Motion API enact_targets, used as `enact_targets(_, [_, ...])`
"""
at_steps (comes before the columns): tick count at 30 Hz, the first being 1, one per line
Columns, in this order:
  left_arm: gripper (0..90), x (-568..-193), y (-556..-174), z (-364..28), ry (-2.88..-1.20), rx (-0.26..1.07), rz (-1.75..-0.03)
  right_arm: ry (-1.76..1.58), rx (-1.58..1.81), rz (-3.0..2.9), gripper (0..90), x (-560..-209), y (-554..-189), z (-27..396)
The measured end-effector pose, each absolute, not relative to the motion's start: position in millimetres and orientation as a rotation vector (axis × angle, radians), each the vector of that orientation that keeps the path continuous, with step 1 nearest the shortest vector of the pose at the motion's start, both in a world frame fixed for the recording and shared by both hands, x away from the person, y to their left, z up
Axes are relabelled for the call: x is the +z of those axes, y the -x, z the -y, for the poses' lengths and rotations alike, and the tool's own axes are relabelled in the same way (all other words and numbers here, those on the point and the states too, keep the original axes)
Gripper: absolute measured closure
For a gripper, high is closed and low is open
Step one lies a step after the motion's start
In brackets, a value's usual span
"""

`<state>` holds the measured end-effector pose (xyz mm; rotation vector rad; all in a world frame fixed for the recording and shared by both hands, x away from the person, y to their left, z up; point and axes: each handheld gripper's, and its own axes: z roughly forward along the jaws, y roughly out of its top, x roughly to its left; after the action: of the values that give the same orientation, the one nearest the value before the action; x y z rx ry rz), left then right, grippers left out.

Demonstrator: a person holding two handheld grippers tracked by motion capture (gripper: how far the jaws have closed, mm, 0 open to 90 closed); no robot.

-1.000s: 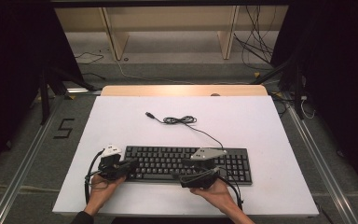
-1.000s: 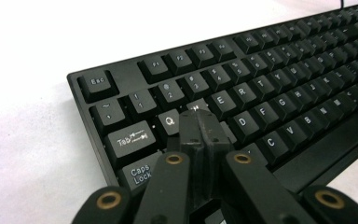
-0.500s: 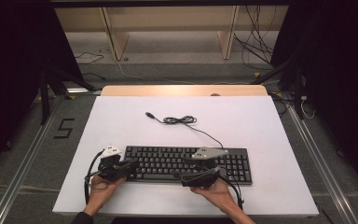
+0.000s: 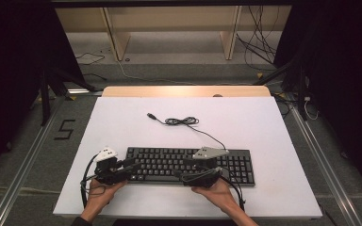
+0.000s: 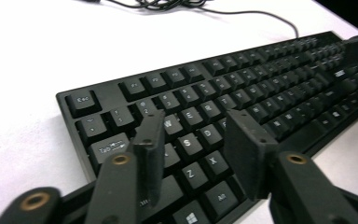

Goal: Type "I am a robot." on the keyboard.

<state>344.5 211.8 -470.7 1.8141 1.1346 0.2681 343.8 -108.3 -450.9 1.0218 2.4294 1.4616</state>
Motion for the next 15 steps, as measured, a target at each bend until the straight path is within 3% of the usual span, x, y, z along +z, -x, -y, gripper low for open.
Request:
enact_targets(7, [44.8, -467.9, -339.5, -209.7, -1.810, 0.271, -1.109, -1.029, 1.422, -2.442, 54.8, -451.9, -347.4, 104.7])
enact_targets(15, [38.5, -465.2, -335.1, -208.7, -1.800, 0.280, -1.084, -1.047, 1.383, -2.464, 73.1, -456.3, -354.2, 99.2])
